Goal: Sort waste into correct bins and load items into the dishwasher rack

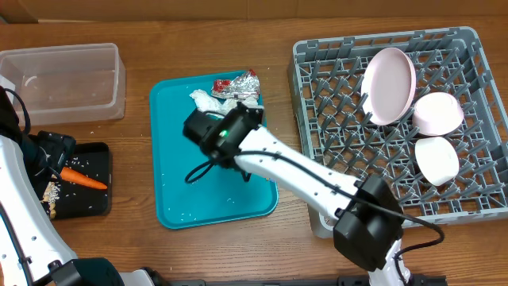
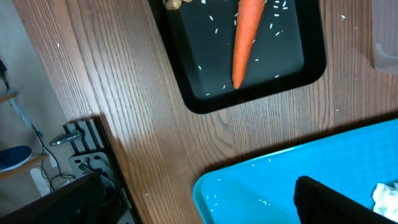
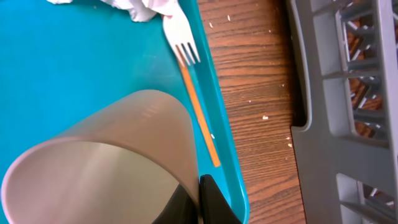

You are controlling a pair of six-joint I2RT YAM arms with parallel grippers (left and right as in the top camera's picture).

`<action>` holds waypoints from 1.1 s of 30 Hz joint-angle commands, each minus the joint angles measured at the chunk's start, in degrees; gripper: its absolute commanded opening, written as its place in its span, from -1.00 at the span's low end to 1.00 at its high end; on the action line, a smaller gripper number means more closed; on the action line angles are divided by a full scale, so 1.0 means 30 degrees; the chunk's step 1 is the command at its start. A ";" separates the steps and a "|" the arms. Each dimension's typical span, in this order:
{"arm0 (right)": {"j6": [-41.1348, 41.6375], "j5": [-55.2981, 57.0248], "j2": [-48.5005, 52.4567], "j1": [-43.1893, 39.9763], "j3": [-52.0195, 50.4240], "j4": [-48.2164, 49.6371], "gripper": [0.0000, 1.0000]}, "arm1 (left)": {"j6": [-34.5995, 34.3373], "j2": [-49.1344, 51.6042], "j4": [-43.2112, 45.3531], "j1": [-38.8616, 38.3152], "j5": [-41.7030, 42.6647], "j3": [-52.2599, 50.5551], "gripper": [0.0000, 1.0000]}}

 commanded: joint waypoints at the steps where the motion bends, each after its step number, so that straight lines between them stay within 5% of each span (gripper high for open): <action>1: 0.1559 0.1690 0.0561 0.0831 0.0182 0.0138 -0.92 | -0.0182 0.0095 -0.0029 0.0073 -0.0393 -0.0095 1.00; 16: 0.5217 0.3483 0.2492 0.3206 0.0095 0.1341 -0.92 | -0.0175 0.0095 -0.0029 0.0073 -0.0393 -0.0095 1.00; 26: 0.4619 -0.0437 0.2572 0.3169 0.0124 0.1807 -0.13 | -0.0182 0.0095 -0.0029 0.0073 -0.0393 -0.0095 1.00; 33: 0.2521 -0.3767 0.2244 0.2645 0.0962 0.1668 -0.09 | -0.0182 0.0095 -0.0029 0.0073 -0.0393 -0.0095 1.00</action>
